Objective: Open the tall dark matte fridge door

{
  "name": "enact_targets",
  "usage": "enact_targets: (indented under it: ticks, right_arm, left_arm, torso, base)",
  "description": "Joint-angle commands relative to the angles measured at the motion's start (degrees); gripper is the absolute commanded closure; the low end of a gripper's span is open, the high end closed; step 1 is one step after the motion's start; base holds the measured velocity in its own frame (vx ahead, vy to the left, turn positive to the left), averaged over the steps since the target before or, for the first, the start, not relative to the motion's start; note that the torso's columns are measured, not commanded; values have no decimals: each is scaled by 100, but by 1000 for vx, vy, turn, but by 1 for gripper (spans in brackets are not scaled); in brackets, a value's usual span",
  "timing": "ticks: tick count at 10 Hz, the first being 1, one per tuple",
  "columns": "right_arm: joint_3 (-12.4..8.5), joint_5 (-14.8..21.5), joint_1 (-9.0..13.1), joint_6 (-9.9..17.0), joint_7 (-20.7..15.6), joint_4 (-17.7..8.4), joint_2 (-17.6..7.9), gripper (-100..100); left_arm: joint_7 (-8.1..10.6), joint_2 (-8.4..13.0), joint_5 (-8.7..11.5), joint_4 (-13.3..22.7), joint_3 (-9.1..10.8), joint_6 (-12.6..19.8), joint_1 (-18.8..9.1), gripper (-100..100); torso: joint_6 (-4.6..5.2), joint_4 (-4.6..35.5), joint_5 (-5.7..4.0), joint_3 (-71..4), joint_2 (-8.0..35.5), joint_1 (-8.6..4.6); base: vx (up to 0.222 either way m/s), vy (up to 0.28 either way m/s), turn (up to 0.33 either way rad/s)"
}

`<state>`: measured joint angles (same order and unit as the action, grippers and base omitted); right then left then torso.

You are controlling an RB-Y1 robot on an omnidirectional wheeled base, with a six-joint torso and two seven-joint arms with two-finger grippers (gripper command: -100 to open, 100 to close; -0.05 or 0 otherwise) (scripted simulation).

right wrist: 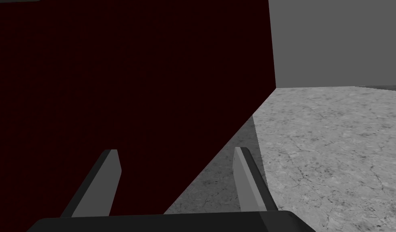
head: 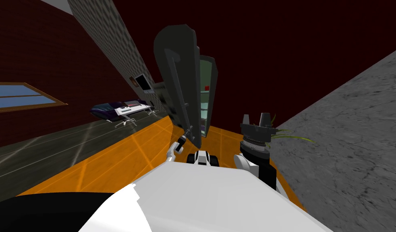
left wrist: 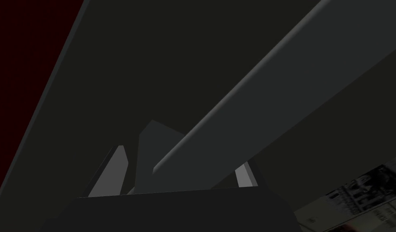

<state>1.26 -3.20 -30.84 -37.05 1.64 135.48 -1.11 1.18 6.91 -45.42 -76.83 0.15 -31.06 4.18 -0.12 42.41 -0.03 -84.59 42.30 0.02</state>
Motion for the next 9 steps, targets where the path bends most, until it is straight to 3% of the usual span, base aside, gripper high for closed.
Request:
enact_targets:
  ticks: [1,2,4,7,9]
  right_arm:
    - [0,0,0,0,0,0,0,0]
    - [0,0,0,0,0,0,0,0]
    - [1,0,0,0,0,1,1,0]
    - [0,0,1,0,0,0,0,0]
    - [0,0,0,0,0,0,0,0]
  left_arm:
    - [410,-46,-449,76,-20,-72,-164,100]
    - [313,-24,-356,42,-43,-56,-108,100]
    - [491,350,-265,316,155,-468,-101,100]
    - [568,532,-207,451,254,-839,-98,100]
    - [721,892,-90,721,453,-1289,-93,100]
  torso:
    - [5,3,-1,-3,-2,6]
    - [3,0,-1,-1,0,-4]
    - [13,-18,3,-8,-18,-6]
    - [1,-31,19,-9,-25,42]
    - [8,-40,18,-29,-59,27]
  base:
    - [-93,161,-14]
    - [-41,62,-7]
    - [-81,108,-223]
    - [-91,167,-124]
    - [-105,160,-231]
